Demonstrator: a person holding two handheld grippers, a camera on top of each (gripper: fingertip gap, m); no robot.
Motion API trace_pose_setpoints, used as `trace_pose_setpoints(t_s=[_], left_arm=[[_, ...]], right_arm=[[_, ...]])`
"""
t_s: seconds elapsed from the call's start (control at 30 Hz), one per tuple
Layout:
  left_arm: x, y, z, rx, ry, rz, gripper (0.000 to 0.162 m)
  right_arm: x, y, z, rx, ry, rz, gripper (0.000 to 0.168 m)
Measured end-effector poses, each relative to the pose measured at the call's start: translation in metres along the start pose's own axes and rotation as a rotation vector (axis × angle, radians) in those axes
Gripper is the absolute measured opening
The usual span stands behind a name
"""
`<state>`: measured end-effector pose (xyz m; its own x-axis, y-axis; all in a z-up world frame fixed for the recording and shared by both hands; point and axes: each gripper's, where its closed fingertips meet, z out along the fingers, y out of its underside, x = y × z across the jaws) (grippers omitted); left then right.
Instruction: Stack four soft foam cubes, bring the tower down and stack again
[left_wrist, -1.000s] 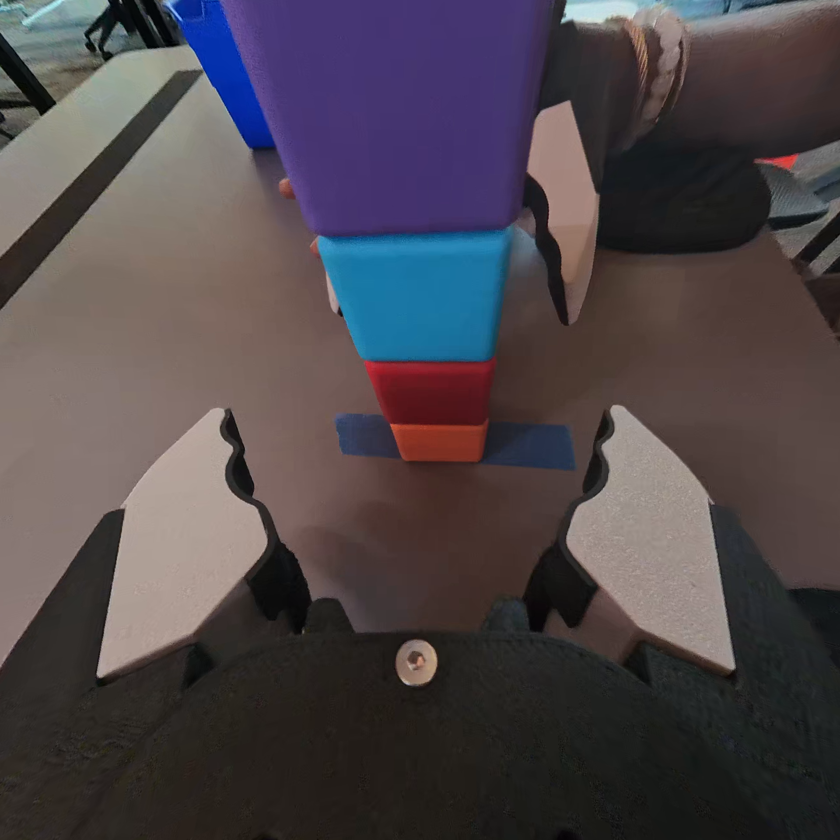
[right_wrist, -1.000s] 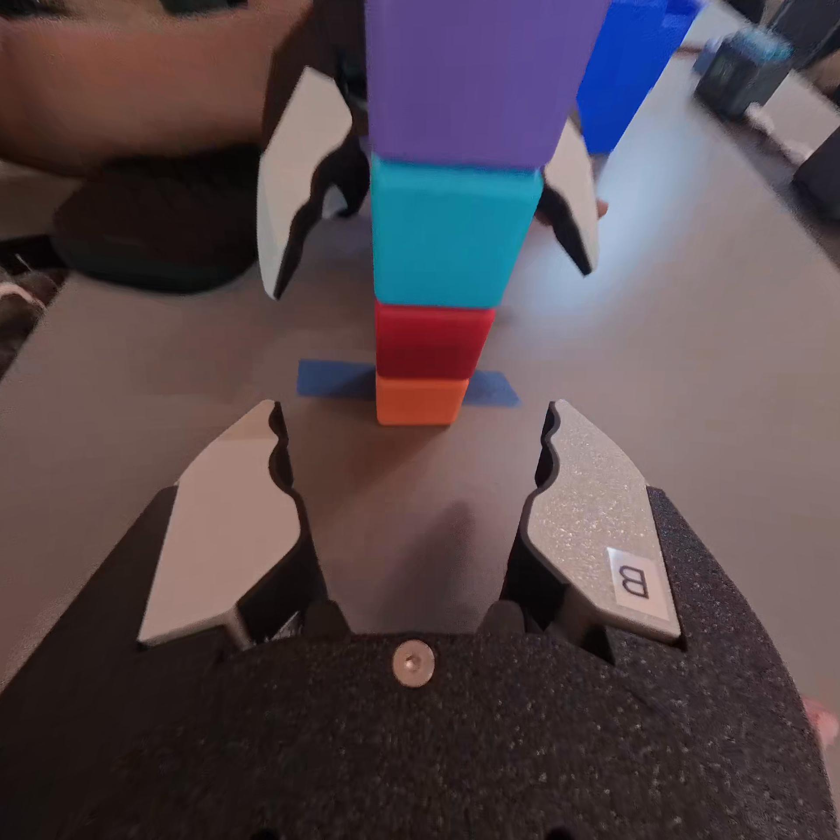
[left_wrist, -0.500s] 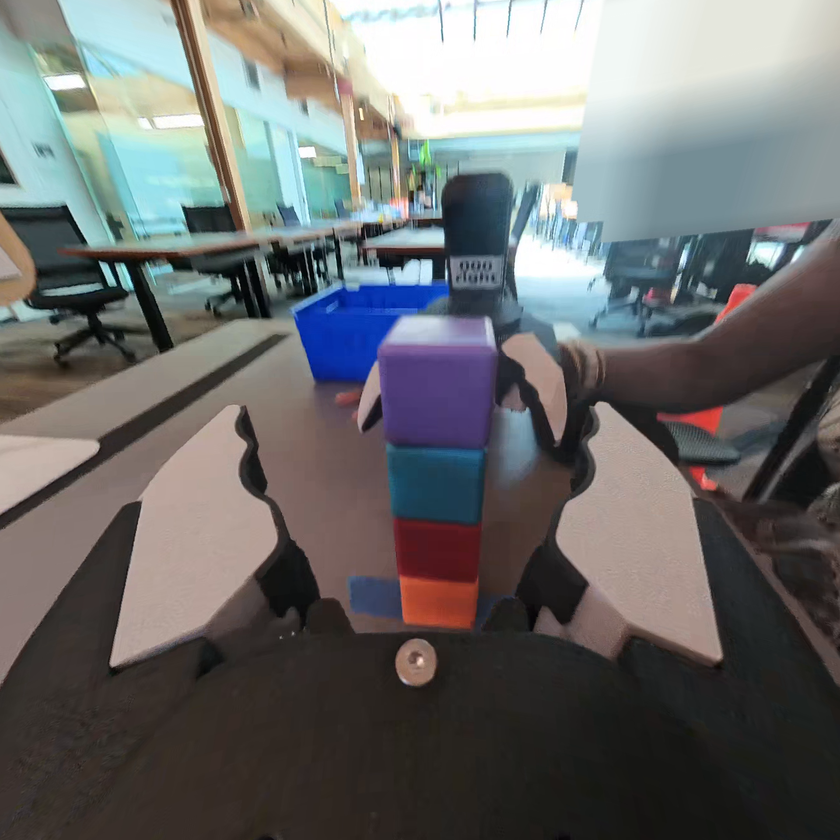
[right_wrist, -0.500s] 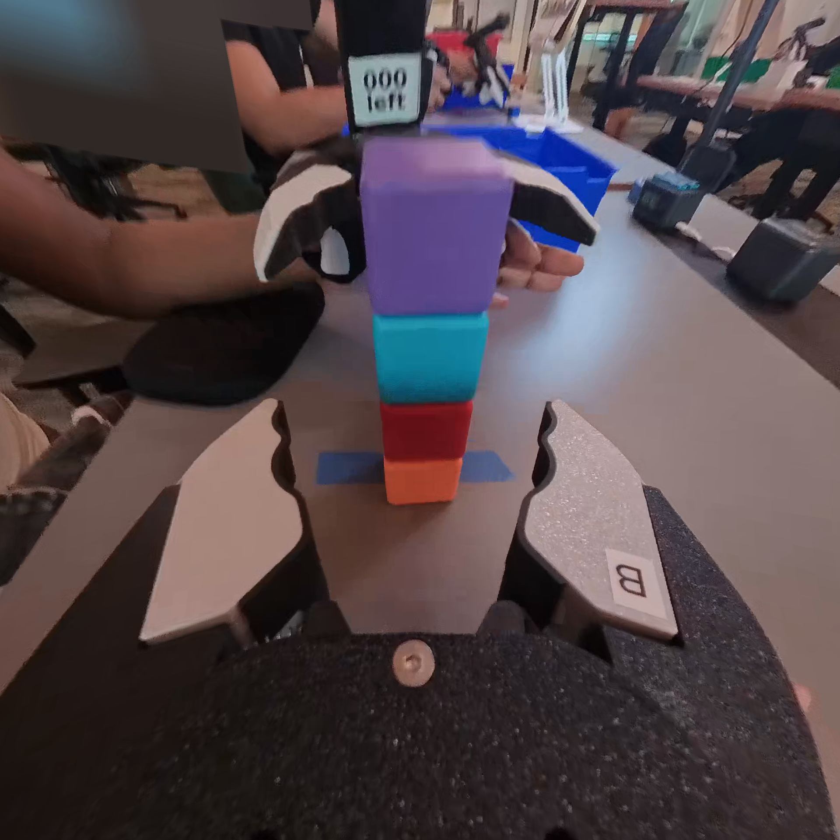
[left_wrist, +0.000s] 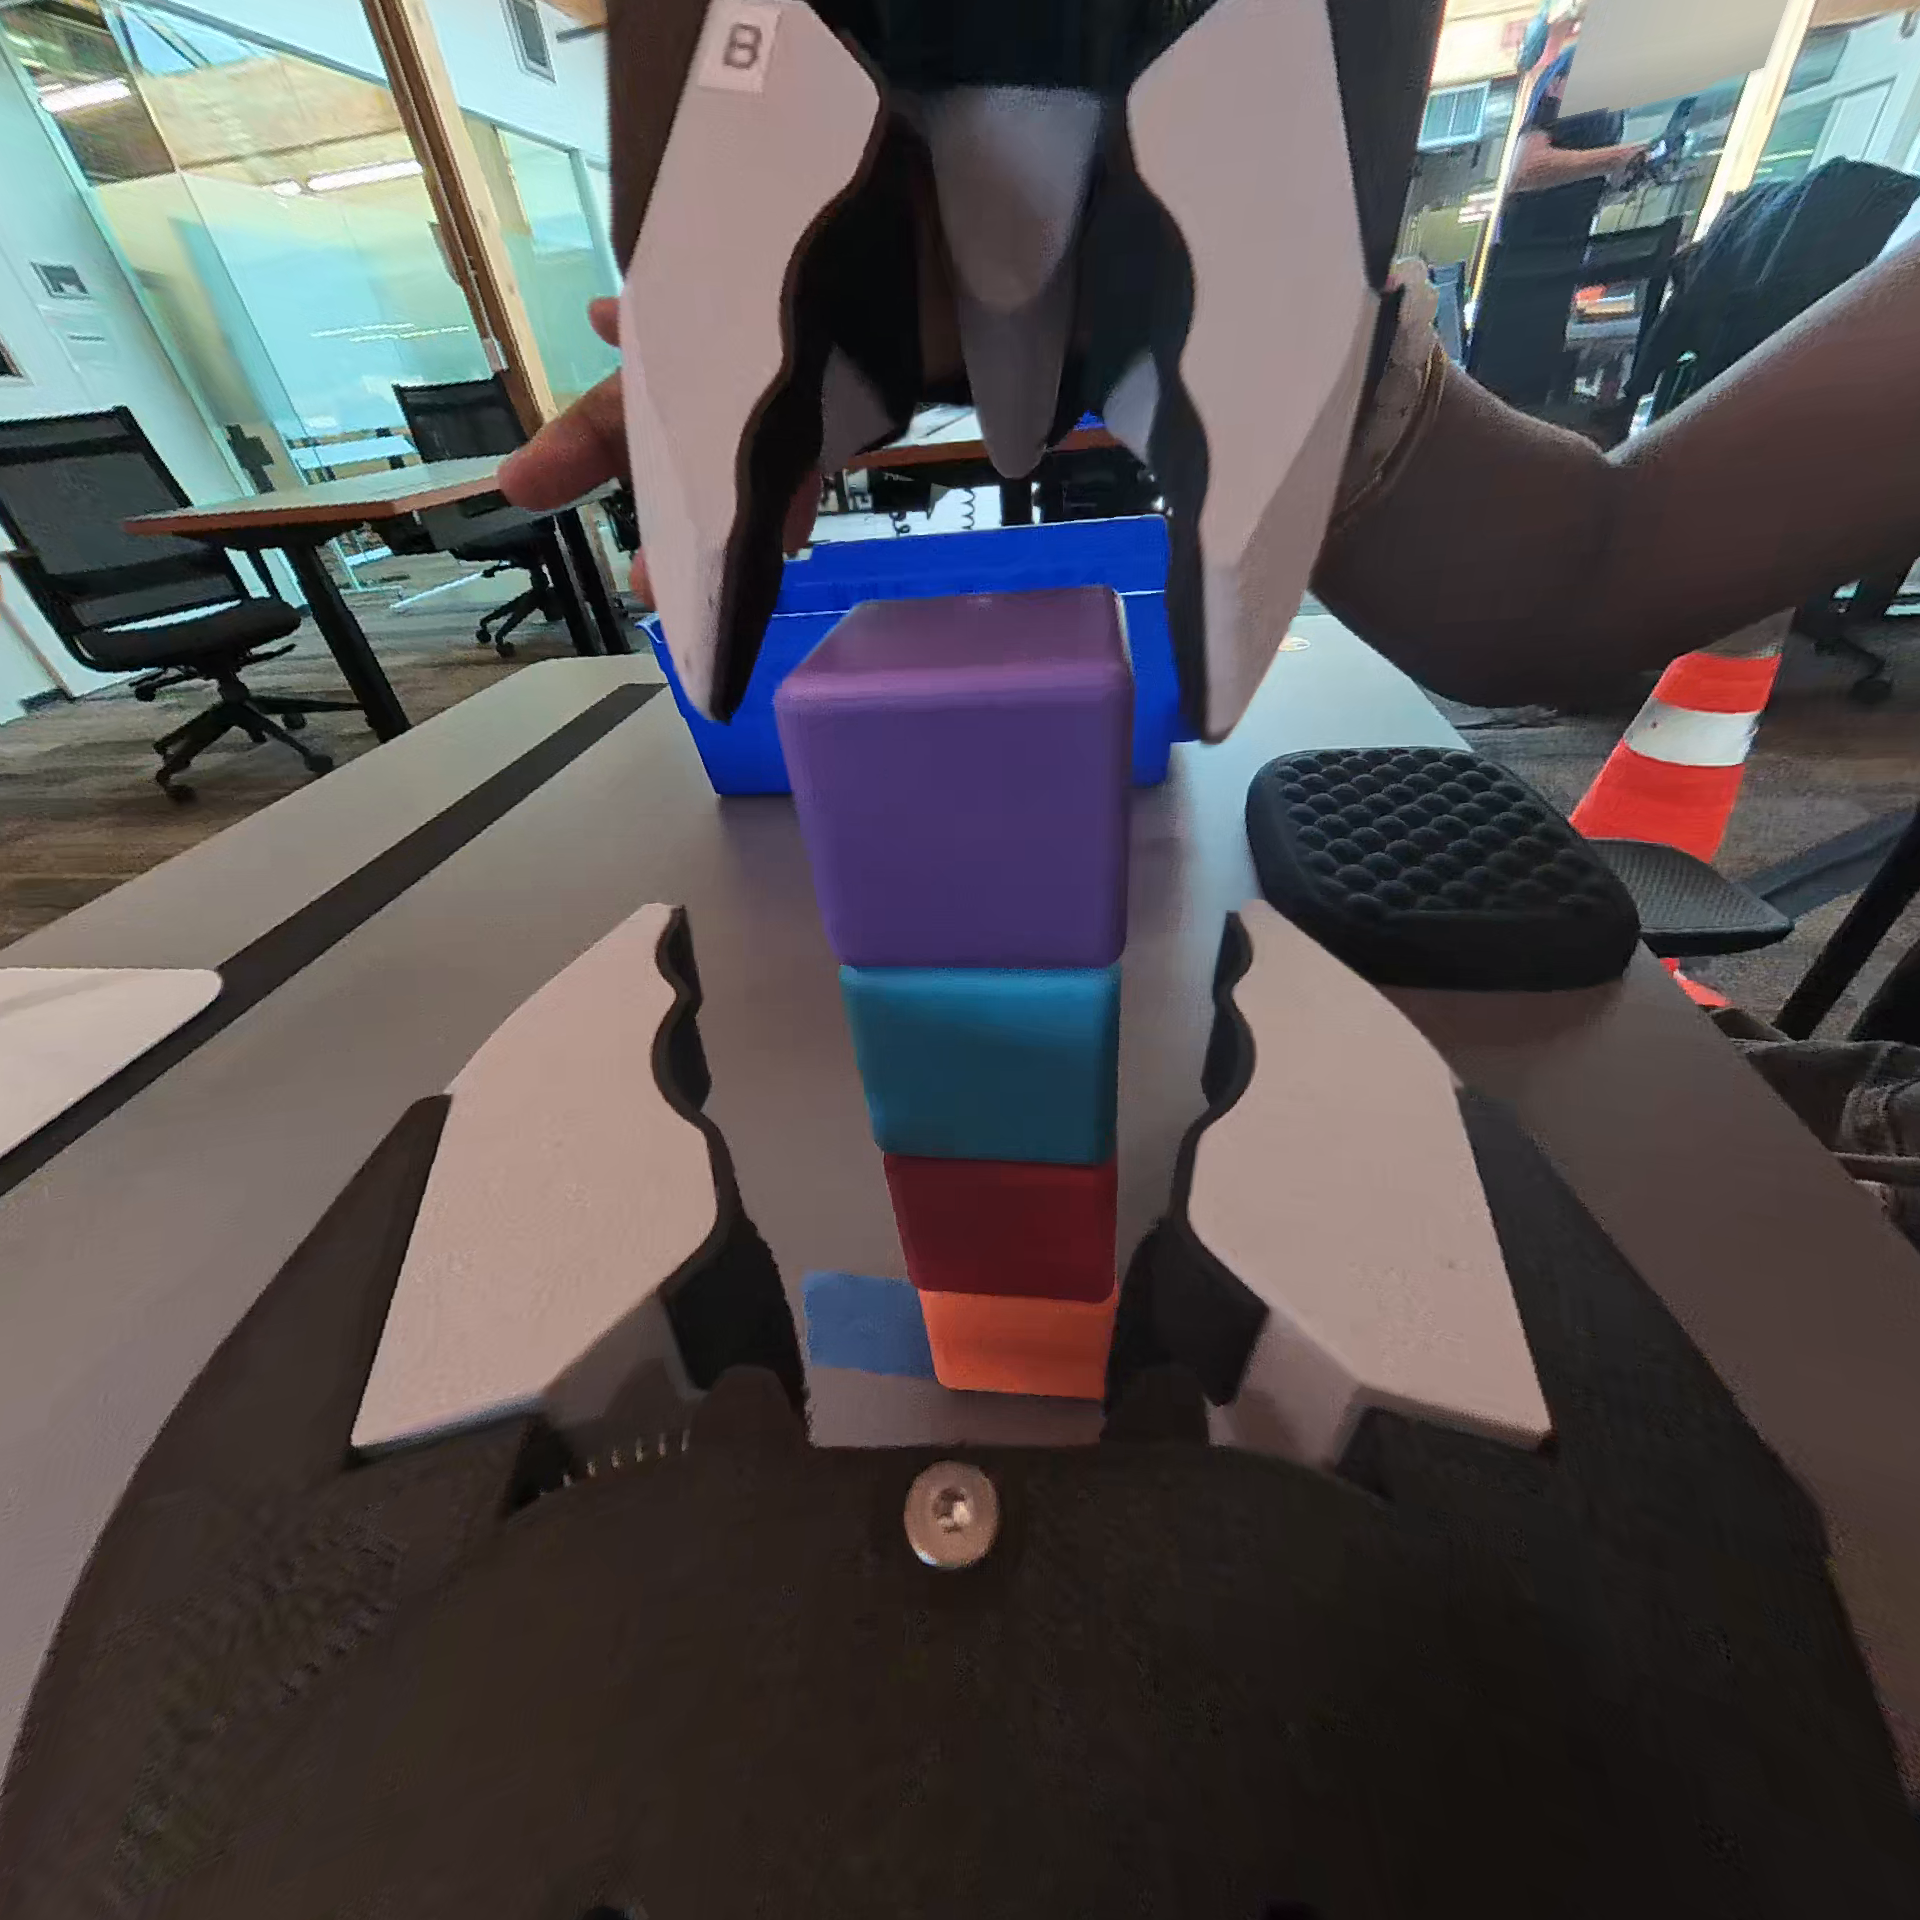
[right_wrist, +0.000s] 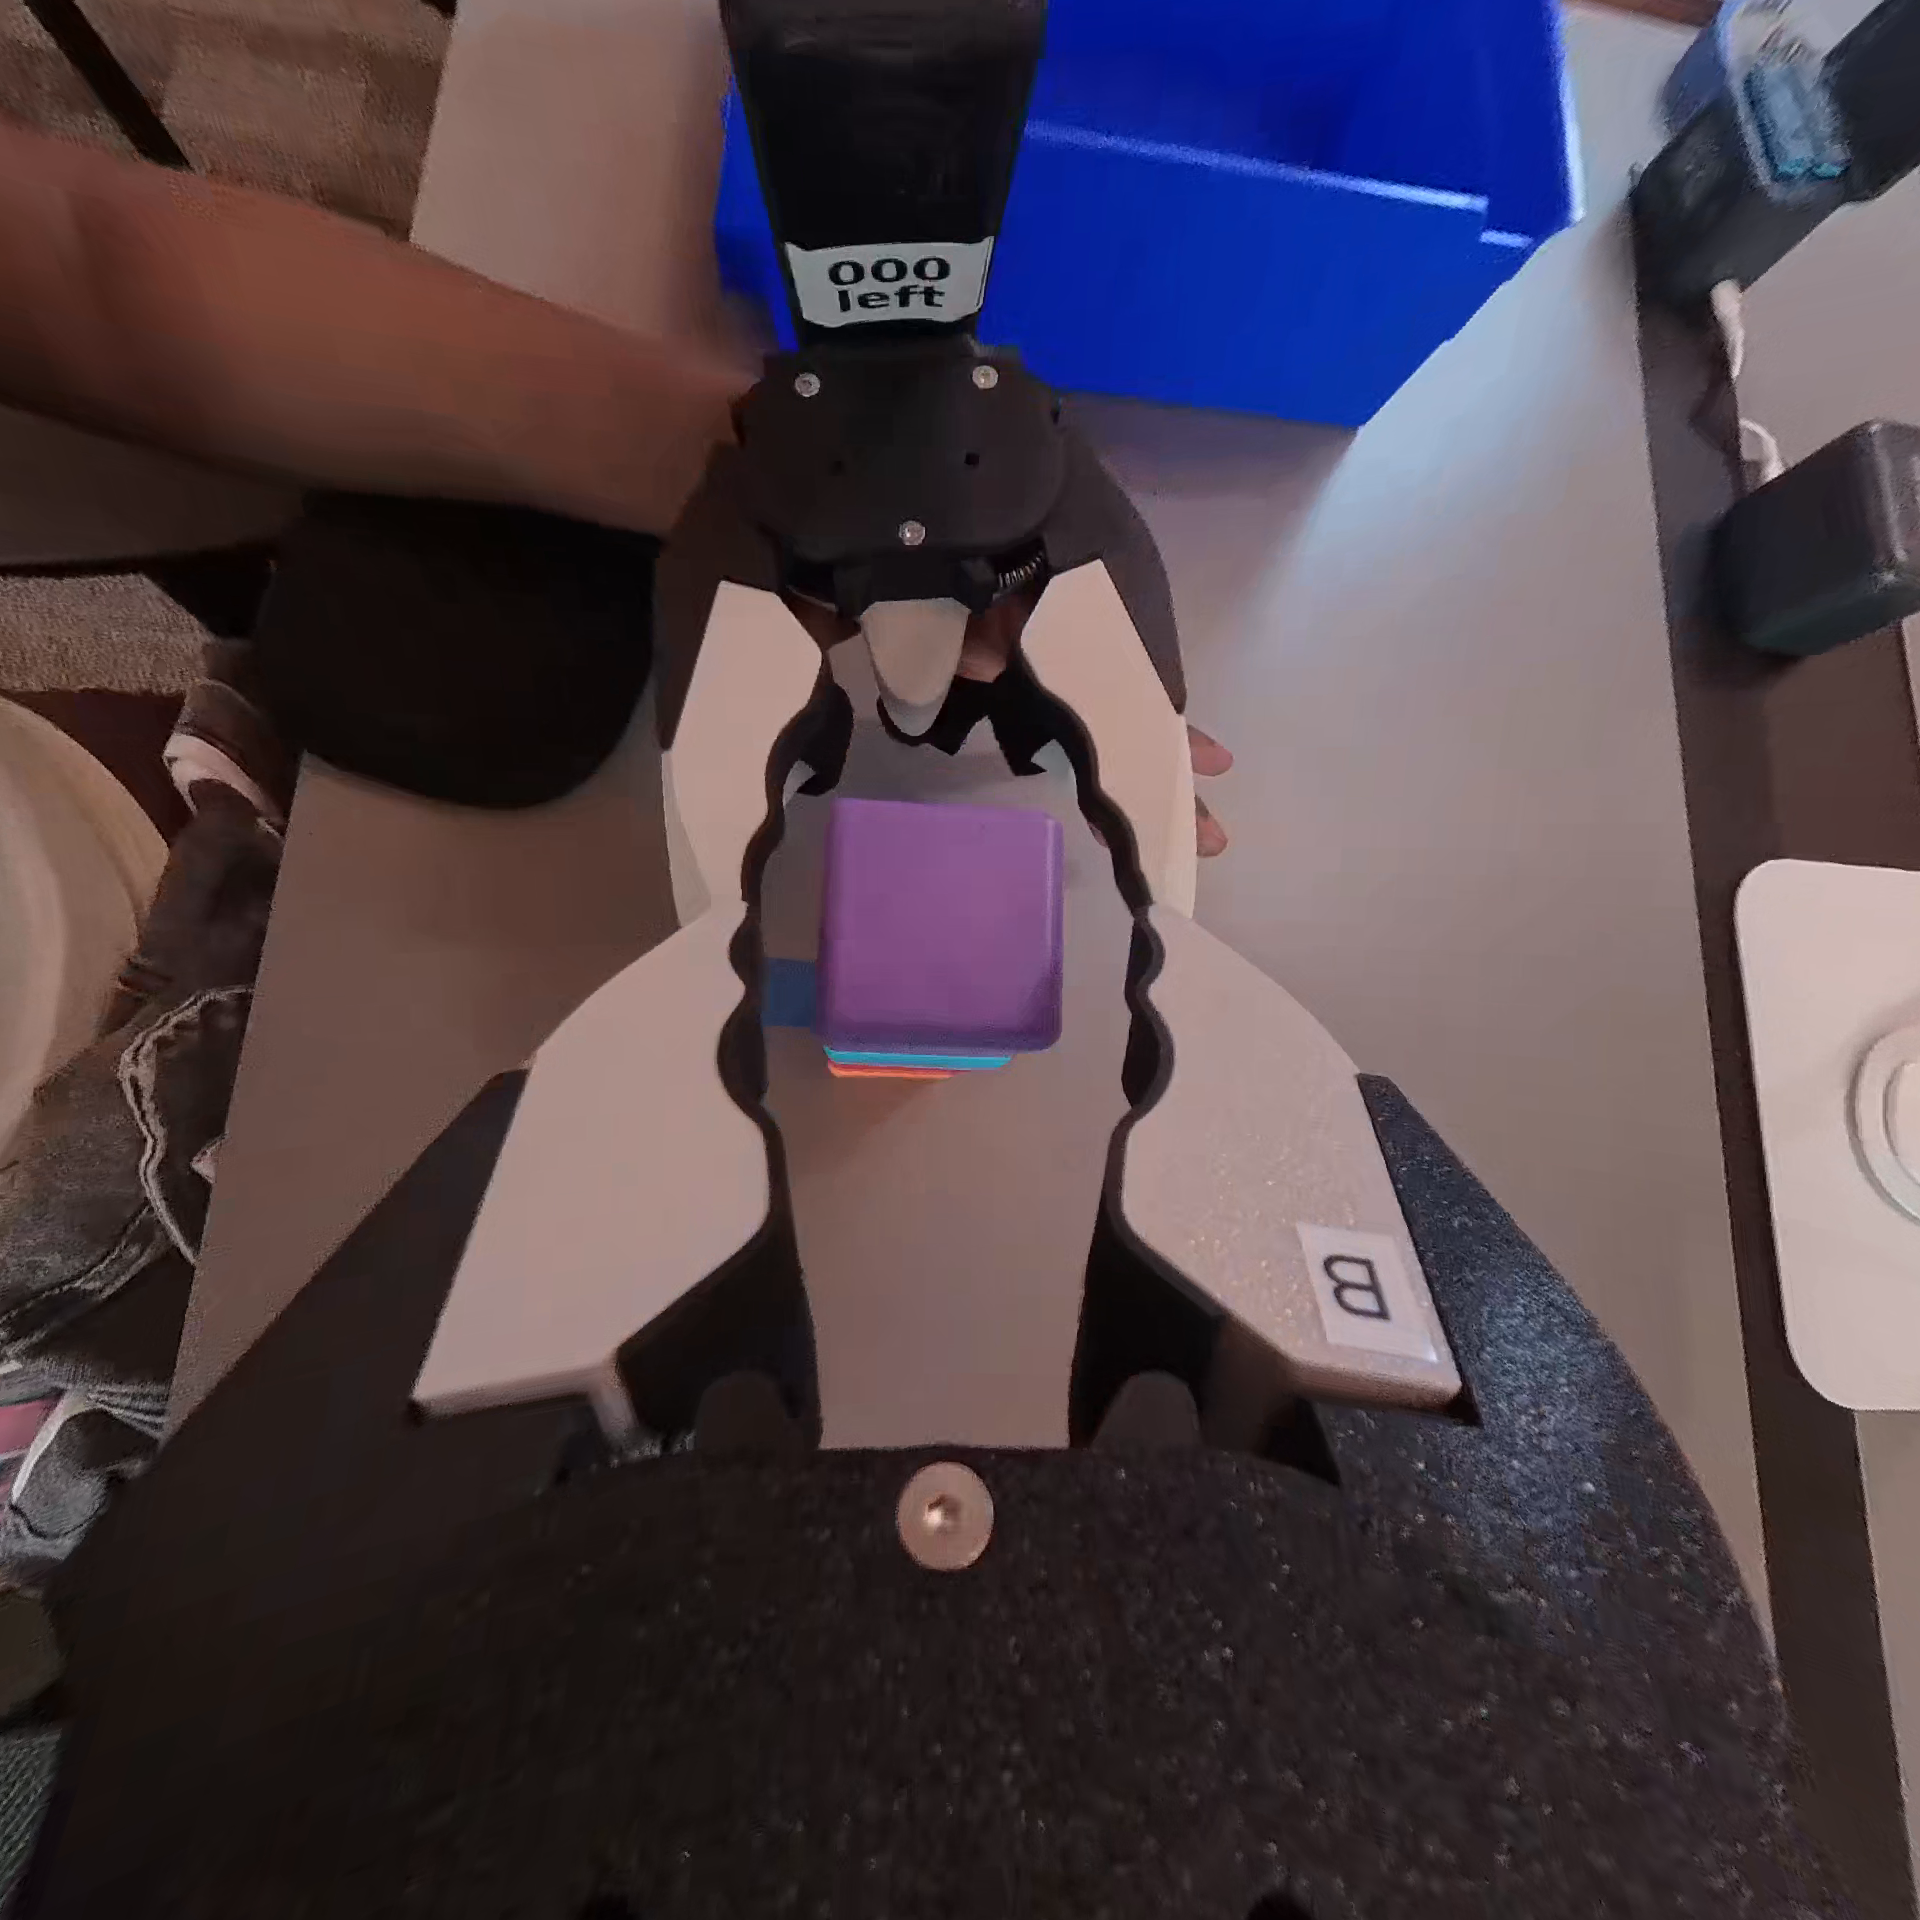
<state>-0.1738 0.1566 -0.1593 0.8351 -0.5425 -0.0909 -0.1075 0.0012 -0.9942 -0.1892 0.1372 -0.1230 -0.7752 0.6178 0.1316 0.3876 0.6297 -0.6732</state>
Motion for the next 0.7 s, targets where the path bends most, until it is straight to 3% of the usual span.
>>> trace_pose_setpoints(t_s=[0.13, 0.43, 0.53, 0.6, 0.7], left_arm=[[0.000, 0.011, 0.007, -0.062, -0.028, 0.043, 0.054], [0.001, 0.011, 0.008, -0.083, -0.020, 0.020, 0.053], [0.001, 0.011, 0.008, -0.071, -0.014, 0.024, 0.053], [0.002, 0.011, 0.009, -0.072, -0.019, 0.031, 0.053], [0.003, 0.011, 0.009, -0.083, -0.017, 0.040, 0.052]], right_arm=[[0.004, 0.005, 0.008, -0.052, 0.035, -0.006, 0.048], [0.006, 0.005, -0.004, 0.035, 0.093, 0.005, 0.048], [0.020, -0.016, -0.046, 0.218, 0.156, 0.066, 0.048], [0.042, -0.010, -0.088, 0.253, 0.313, 0.120, 0.048], [0.092, 0.057, -0.165, 0.106, 0.744, 0.315, 0.048]])
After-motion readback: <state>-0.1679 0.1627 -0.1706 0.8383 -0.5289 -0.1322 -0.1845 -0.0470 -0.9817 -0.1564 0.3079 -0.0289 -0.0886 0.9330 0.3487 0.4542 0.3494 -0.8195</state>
